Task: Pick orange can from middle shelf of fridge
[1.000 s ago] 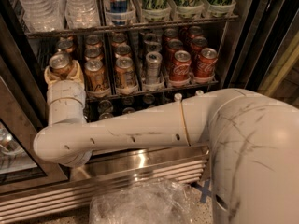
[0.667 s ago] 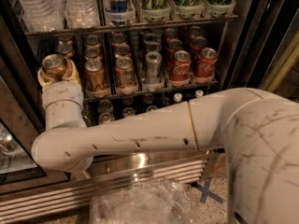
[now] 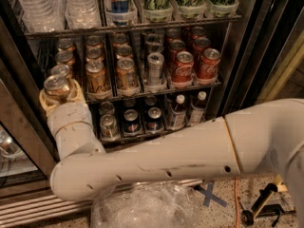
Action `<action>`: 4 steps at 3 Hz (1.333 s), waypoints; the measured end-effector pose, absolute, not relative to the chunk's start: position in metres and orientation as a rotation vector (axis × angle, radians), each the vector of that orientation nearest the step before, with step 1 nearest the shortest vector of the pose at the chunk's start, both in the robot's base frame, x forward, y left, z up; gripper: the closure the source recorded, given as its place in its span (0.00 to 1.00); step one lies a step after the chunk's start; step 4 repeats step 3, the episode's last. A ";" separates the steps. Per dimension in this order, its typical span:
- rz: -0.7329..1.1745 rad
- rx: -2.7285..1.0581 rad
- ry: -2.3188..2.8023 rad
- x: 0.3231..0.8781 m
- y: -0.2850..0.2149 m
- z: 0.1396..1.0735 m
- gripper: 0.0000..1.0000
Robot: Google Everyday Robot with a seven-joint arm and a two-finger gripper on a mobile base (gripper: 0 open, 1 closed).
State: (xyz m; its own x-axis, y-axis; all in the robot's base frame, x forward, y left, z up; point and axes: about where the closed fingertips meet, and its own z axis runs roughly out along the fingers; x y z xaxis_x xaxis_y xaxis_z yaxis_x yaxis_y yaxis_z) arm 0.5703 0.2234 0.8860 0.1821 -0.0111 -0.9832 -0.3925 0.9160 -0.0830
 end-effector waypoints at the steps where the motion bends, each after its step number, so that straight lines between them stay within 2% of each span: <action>1: 0.340 -0.414 1.342 0.535 0.207 0.884 1.00; 2: 0.404 -0.469 1.290 0.504 0.185 0.890 1.00; 4: 0.445 -0.463 1.264 0.499 0.185 0.898 1.00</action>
Offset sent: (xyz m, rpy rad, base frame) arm -0.1077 -0.0679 0.0126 0.0246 -0.1050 0.2838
